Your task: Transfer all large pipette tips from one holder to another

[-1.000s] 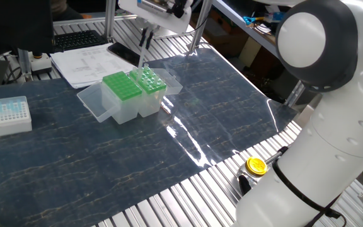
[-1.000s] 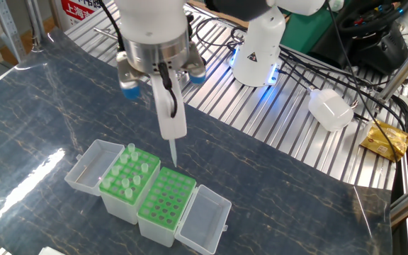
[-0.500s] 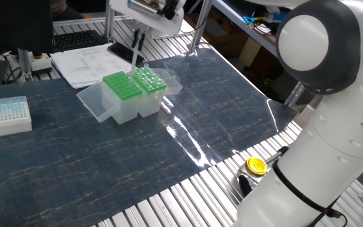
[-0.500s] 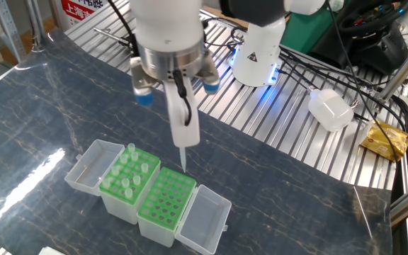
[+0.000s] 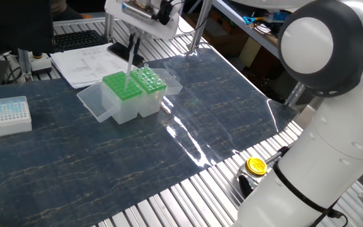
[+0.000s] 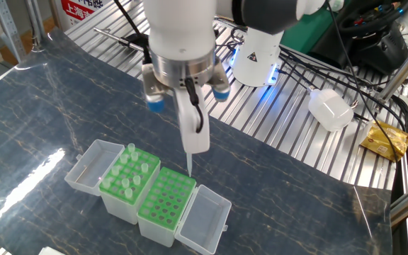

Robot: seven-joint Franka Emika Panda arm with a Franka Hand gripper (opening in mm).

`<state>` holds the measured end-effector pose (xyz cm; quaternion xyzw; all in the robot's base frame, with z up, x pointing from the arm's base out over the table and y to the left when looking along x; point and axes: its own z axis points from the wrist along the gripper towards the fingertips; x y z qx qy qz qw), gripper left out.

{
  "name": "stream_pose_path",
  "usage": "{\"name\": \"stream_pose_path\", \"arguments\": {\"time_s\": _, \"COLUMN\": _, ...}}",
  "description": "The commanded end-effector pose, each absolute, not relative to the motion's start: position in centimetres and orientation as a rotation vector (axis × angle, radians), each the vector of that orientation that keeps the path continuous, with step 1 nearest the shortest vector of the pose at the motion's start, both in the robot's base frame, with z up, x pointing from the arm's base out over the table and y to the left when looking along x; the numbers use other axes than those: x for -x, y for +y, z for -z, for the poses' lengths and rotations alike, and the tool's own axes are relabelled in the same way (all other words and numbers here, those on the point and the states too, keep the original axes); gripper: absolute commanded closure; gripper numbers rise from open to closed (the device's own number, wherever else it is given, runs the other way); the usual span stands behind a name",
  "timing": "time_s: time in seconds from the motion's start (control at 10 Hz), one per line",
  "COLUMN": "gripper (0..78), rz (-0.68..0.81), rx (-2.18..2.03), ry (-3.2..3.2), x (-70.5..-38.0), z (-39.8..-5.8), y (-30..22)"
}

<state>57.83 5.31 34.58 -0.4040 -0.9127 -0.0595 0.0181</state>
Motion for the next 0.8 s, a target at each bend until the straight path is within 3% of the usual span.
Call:
{"name": "stream_pose_path", "arguments": {"time_s": 0.1, "gripper": 76.3, "rz": 0.177, "rx": 1.243, "ry": -2.847, "x": -57.57, "z": -34.42, "y": 5.40}}
{"name": "stream_pose_path", "arguments": {"time_s": 0.8, "gripper": 76.3, "rz": 0.169, "rx": 1.265, "ry": -2.870, "x": -57.93, "z": -33.83, "y": 5.02}}
